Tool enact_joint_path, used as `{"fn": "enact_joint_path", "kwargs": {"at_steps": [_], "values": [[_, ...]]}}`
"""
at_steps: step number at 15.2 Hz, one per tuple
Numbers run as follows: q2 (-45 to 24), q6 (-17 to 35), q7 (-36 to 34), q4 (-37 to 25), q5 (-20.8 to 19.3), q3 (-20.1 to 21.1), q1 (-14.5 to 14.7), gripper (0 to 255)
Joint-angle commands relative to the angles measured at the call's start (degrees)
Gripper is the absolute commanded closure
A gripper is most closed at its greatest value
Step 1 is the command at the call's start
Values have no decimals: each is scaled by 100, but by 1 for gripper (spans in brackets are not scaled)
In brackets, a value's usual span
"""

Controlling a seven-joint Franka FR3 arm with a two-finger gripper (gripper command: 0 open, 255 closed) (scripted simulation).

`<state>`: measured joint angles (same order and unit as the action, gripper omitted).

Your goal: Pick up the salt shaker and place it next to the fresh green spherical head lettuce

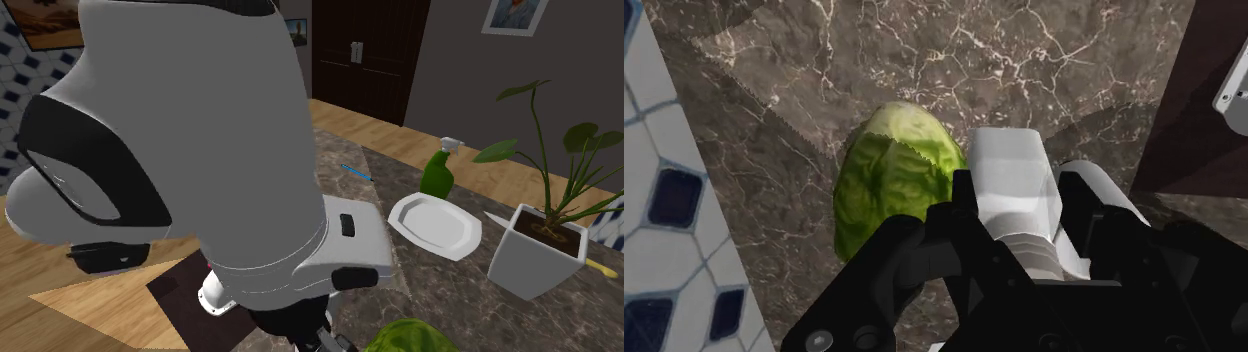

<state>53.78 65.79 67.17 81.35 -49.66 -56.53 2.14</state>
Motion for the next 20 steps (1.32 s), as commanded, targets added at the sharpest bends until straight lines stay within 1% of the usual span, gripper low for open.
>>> {"fn": "enact_joint_path", "kwargs": {"at_steps": [1,3,5,6,7,8,10,13,16,20], "values": [[-118,-13,350,-555,-163,-396,359,255],[-231,-73,710,-1196,-321,-800,779,255],[-335,-167,1109,-1964,-504,-1256,1313,255],[-382,-233,1334,-2423,-615,-1513,1643,255],[-426,-319,1588,-2960,-748,-1802,2038,255],[-472,-448,1924,-3698,-935,-2179,2591,255],[-343,-259,1736,-3150,-864,-1979,2216,255],[-168,-13,1531,-2507,-802,-1793,1803,255],[-3,203,1372,-1983,-781,-1671,1489,255],[206,461,1203,-1394,-791,-1573,1163,255]]}}
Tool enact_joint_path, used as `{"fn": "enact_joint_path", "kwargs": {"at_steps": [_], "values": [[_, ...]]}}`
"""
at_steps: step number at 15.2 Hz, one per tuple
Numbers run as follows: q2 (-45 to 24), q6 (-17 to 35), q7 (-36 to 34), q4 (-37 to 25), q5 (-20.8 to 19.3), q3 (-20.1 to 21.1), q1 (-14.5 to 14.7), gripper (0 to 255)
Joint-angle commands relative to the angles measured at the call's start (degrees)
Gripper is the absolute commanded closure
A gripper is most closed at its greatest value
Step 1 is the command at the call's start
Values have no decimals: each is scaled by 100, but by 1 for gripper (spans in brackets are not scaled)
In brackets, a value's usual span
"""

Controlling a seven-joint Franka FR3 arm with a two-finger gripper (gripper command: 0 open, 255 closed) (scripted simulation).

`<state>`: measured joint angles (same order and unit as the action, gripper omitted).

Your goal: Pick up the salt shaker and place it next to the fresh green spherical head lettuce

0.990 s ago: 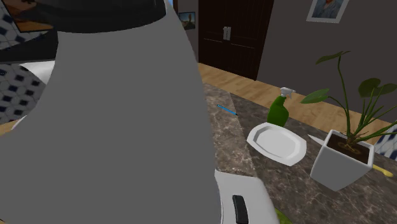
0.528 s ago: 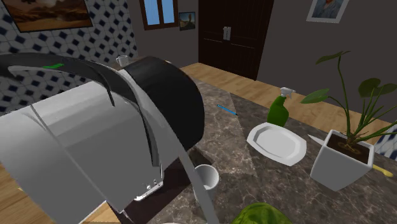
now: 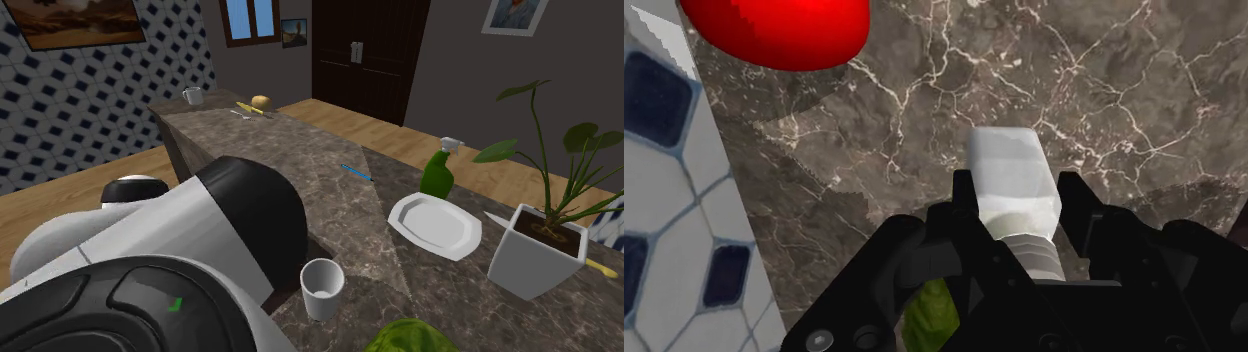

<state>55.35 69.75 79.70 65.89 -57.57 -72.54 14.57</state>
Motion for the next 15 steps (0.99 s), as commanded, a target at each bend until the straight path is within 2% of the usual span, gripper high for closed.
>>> {"fn": "enact_joint_path", "kwargs": {"at_steps": [1,15], "values": [[100,126,-87,284,-7,43,-150,255],[737,885,-467,1759,-229,29,-845,255]]}}
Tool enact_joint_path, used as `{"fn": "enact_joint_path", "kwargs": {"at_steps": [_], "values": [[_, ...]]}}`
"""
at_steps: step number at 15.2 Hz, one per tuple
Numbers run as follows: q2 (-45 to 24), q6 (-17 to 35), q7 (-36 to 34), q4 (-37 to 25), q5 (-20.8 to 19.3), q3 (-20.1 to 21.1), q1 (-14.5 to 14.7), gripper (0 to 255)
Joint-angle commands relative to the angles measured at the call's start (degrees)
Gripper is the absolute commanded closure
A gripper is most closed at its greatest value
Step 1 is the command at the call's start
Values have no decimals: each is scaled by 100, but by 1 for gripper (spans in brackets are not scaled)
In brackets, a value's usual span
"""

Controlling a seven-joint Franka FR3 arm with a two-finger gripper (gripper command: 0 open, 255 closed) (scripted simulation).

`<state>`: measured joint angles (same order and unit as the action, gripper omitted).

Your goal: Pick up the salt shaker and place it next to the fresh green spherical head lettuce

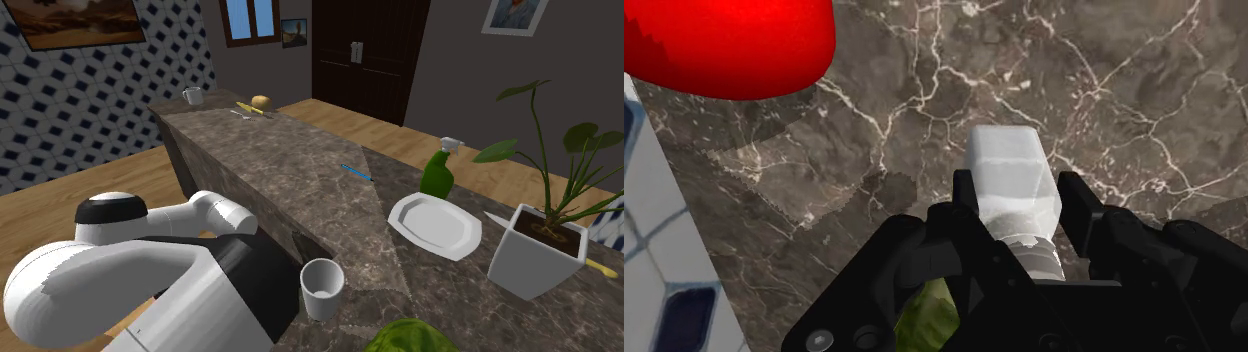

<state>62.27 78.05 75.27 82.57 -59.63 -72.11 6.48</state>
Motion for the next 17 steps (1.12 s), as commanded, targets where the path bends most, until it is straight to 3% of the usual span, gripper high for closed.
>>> {"fn": "enact_joint_path", "kwargs": {"at_steps": [1,13,17], "values": [[85,105,-45,176,-45,-28,-71,255],[537,667,-246,1042,-354,-279,-410,255],[537,667,-246,1042,-354,-279,-410,255]]}}
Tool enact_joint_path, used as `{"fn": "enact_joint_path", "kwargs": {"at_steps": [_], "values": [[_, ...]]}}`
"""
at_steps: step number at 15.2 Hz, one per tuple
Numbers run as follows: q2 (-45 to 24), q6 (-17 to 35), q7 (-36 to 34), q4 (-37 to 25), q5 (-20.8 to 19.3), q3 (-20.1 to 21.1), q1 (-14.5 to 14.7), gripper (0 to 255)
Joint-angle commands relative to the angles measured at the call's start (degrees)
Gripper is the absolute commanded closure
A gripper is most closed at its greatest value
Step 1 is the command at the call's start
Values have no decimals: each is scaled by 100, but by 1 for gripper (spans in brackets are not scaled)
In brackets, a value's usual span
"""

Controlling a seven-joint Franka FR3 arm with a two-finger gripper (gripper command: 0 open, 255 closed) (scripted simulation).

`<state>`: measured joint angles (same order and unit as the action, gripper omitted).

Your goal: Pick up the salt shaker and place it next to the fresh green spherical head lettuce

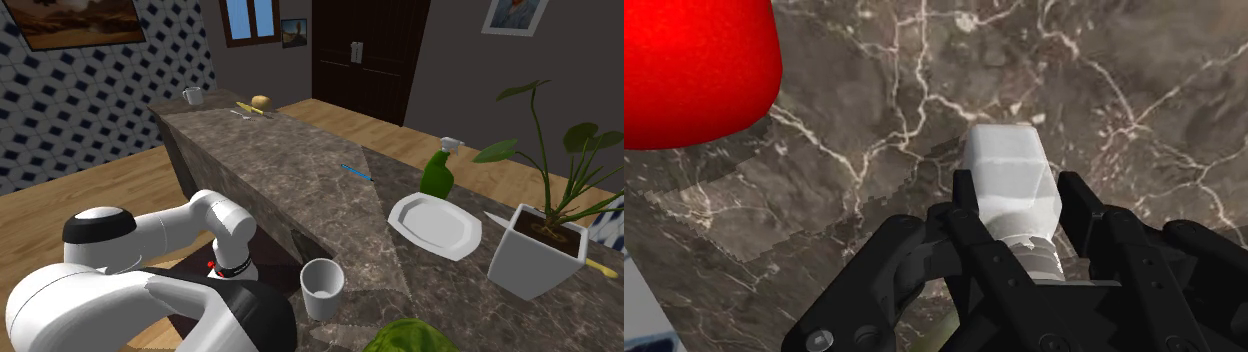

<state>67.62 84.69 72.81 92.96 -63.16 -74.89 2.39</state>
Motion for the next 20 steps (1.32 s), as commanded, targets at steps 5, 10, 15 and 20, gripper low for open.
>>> {"fn": "enact_joint_path", "kwargs": {"at_steps": [5,10,15,20], "values": [[2,3,-1,4,-2,-1,-1,0],[-81,-112,41,-133,70,75,27,0],[-326,-443,170,-568,256,258,135,0],[-326,-443,170,-568,256,258,135,0]]}}
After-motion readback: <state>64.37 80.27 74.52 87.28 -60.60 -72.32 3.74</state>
